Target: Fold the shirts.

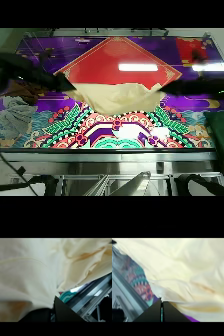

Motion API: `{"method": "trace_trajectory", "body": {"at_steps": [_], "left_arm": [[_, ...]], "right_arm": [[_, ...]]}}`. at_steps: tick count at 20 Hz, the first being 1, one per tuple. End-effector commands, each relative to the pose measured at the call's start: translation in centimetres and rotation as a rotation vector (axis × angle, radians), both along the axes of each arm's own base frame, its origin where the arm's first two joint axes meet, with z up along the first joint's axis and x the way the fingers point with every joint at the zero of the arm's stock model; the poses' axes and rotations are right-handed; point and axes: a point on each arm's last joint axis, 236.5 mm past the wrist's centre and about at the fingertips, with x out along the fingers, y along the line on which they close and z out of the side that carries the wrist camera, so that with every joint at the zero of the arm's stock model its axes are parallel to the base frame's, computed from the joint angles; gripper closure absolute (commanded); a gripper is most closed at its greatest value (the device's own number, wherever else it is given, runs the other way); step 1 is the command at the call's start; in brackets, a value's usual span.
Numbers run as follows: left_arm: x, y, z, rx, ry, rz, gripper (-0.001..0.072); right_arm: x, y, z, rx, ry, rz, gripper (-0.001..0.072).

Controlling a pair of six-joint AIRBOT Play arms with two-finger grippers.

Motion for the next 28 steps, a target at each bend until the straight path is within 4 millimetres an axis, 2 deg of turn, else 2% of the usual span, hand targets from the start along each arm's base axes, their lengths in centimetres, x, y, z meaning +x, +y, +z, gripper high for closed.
{"method": "trace_trajectory", "body": {"at_steps": [1,2,3,5,6,7,9,10,12,14,15,17,19,22,24,25,26,27,28], "left_arm": [[-4.6,-2.0,18.4,-0.092,-0.469,-0.06,0.0686],[-6.1,-1.7,24.1,-0.082,-0.656,-0.012,0.0683],[-7.9,-1.0,29.2,-0.079,-0.82,0.047,0.0683],[-12.3,1.3,37.5,-0.06,-1.075,0.194,0.0682],[-14.2,2.4,39.8,-0.029,-1.154,0.255,0.0682],[-15.7,3.5,41.2,0.018,-1.211,0.316,0.0682],[-16.6,5.5,41.9,0.111,-1.243,0.407,0.0681],[-16.2,6.4,41.4,0.148,-1.226,0.434,0.0681],[-14.4,8.0,39.5,0.178,-1.149,0.44,0.0682],[-11.2,8.4,37.2,0.133,-1.054,0.377,0.0682],[-9.2,7.6,35.3,0.093,-0.988,0.306,0.0681],[-4.8,5.3,30.1,0.063,-0.852,0.139,0.0681],[0.6,2.9,23.4,0.081,-0.71,0.034,0.068],[9.1,-0.4,10.9,0.135,-0.518,-0.037,0.0677],[13.3,-2.6,2.4,0.125,-0.415,-0.055,0.0676],[15.2,-3.1,-1.2,0.122,-0.377,-0.031,0.0674],[17.0,-3.2,-4.2,0.116,-0.359,0.009,0.0588],[18.7,-3.0,-5.9,0.105,-0.356,0.058,0.0362],[20.4,-2.3,-6.4,0.072,-0.365,0.123,0.0113]], "right_arm": [[-5.7,-2.5,21.7,-0.047,-0.665,-0.182,0.0694],[-7.8,-4.0,26.8,-0.117,-0.845,-0.311,0.0695],[-10.0,-5.4,31.0,-0.172,-0.987,-0.438,0.0695],[-14.5,-7.2,37.3,-0.307,-1.231,-0.661,0.0695],[-16.3,-7.7,39.1,-0.363,-1.304,-0.743,0.0695],[-17.4,-7.8,40.3,-0.416,-1.354,-0.789,0.0695],[-17.5,-7.8,40.8,-0.419,-1.363,-0.789,0.0695],[-16.5,-8.3,40.3,-0.409,-1.332,-0.779,0.0695],[-13.5,-9.2,38.3,-0.34,-1.224,-0.715,0.0695],[-9.7,-9.9,34.8,-0.245,-1.07,-0.607,0.0695],[-7.7,-10.5,32.7,-0.206,-0.988,-0.57,0.0695],[-3.4,-11.2,27.1,-0.123,-0.801,-0.493,0.0695],[1.3,-11.8,19.7,-0.061,-0.598,-0.458,0.0695],[7.8,-12.2,6.2,-0.051,-0.319,-0.467,0.0695],[11.1,-12.1,-1.5,-0.071,-0.201,-0.479,0.0695],[12.8,-12.0,-5.3,-0.08,-0.143,-0.487,0.0695],[14.3,-12.3,-8.1,-0.081,-0.108,-0.519,0.0695],[15.7,-13.0,-10.1,-0.09,-0.095,-0.557,0.0694],[17.1,-13.8,-11.6,-0.099,-0.09,-0.592,0.0693]]}}
